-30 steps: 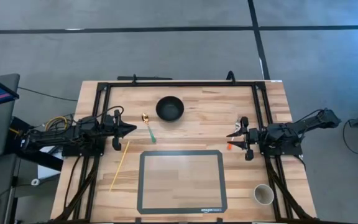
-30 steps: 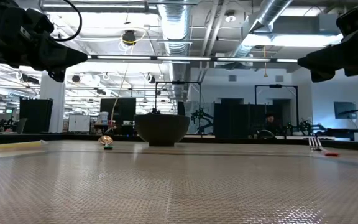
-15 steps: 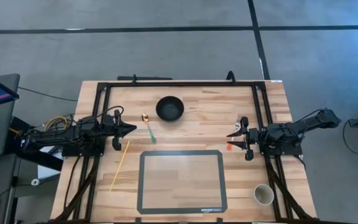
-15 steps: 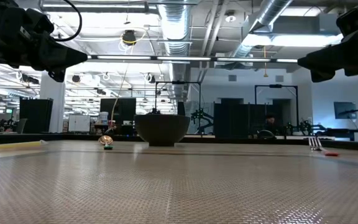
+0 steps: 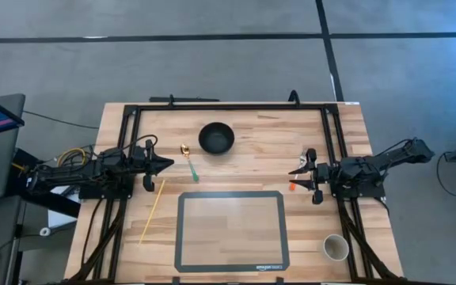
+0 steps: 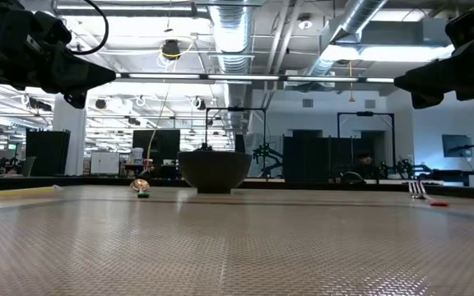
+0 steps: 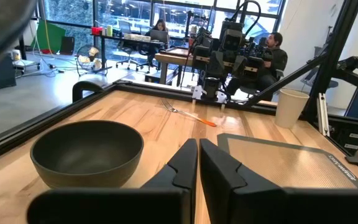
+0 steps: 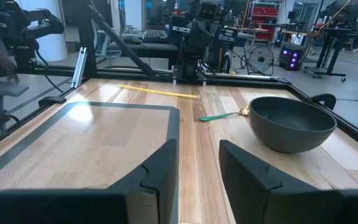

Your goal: Pick & Place Utensil

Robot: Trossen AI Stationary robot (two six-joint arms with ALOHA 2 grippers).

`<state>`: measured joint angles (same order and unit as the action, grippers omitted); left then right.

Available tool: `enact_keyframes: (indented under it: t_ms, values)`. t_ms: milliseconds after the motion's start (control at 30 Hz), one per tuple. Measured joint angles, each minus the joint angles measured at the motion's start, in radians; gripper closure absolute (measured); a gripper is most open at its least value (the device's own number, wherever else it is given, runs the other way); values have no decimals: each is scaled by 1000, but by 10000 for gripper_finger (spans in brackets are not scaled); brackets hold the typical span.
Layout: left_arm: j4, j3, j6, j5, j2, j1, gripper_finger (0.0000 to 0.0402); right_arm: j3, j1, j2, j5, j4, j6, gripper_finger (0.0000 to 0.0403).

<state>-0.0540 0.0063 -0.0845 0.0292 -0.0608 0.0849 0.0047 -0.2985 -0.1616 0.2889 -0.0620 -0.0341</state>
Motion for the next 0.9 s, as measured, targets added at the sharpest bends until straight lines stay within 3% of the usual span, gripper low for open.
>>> enact_keyframes:
  t_ms: [900]
  values:
    - [-72,0,9,0,0,0,384,0,0,0,0,0,0,290]
